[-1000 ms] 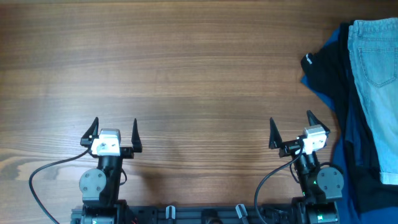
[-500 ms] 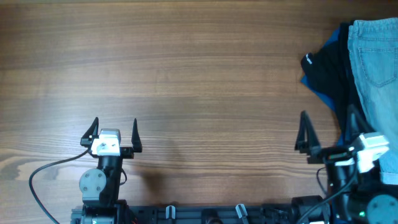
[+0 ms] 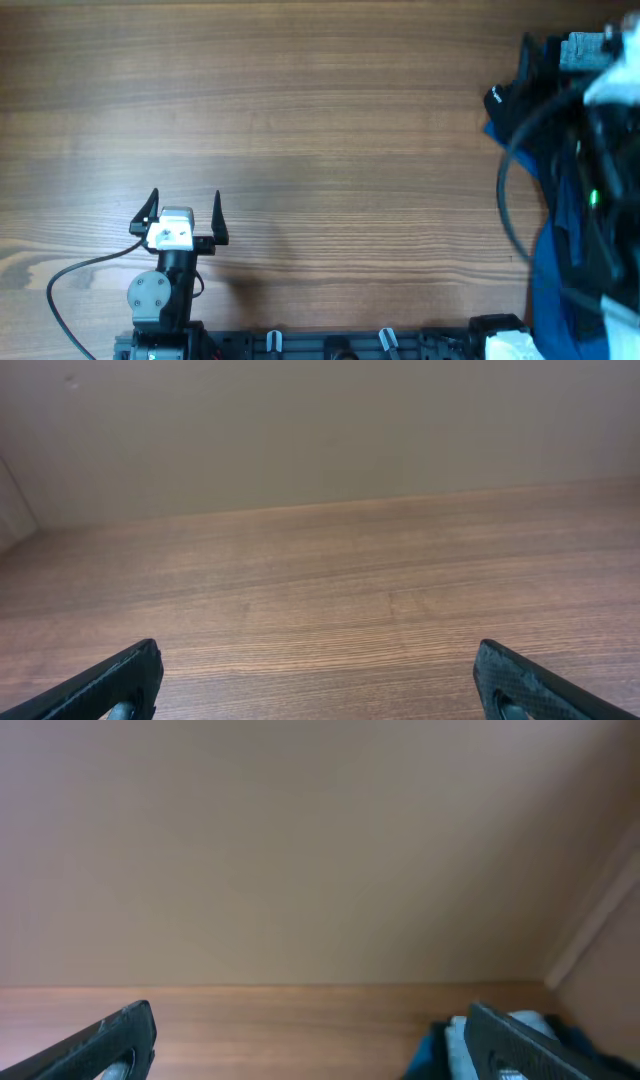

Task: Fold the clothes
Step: 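Reach the right gripper to the light blue jeans on the pile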

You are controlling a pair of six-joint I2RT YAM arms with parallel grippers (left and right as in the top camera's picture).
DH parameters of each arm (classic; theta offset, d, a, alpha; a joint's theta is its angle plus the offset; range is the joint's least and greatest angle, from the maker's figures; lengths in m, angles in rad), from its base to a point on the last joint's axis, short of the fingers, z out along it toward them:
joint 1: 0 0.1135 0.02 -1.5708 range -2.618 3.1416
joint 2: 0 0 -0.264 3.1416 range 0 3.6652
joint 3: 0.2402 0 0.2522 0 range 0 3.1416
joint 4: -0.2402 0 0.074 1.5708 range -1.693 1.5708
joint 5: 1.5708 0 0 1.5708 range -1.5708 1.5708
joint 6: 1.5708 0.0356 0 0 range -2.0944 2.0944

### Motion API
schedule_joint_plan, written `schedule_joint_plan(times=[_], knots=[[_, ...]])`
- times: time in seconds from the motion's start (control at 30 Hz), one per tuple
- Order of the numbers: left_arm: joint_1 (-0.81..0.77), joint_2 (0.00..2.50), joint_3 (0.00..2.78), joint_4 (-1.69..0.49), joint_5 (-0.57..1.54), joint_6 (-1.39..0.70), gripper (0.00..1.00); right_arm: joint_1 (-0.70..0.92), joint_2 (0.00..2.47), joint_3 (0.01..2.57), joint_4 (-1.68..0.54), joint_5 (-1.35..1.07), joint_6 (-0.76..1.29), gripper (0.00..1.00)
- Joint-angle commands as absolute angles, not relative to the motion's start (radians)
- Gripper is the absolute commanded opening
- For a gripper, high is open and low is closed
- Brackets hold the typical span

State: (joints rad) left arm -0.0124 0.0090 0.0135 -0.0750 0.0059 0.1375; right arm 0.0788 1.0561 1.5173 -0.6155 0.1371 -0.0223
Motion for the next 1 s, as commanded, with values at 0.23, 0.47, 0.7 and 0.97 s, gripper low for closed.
schedule_joint_plan(times=[0.23, 0.47, 0.7, 0.97], knots=[[-0.016, 0.007, 0.006, -0.074, 0.014, 0.15, 1.0, -0.165, 1.543, 1.924, -0.782, 0.255, -0.103, 1.0], [-0.016, 0.007, 0.006, -0.074, 0.014, 0.15, 1.0, -0.322, 1.861, 1.924, -0.665, 0.228, -0.105, 1.0], [-0.016, 0.007, 0.006, -0.074, 0.014, 0.15, 1.0, -0.321, 2.074, 1.924, -0.603, 0.175, -0.068, 1.0], [-0.016, 0.007, 0.006, -0.074, 0.014, 0.15, 1.0, -0.327, 2.237, 1.924, -0.532, 0.187, -0.079, 0.82]])
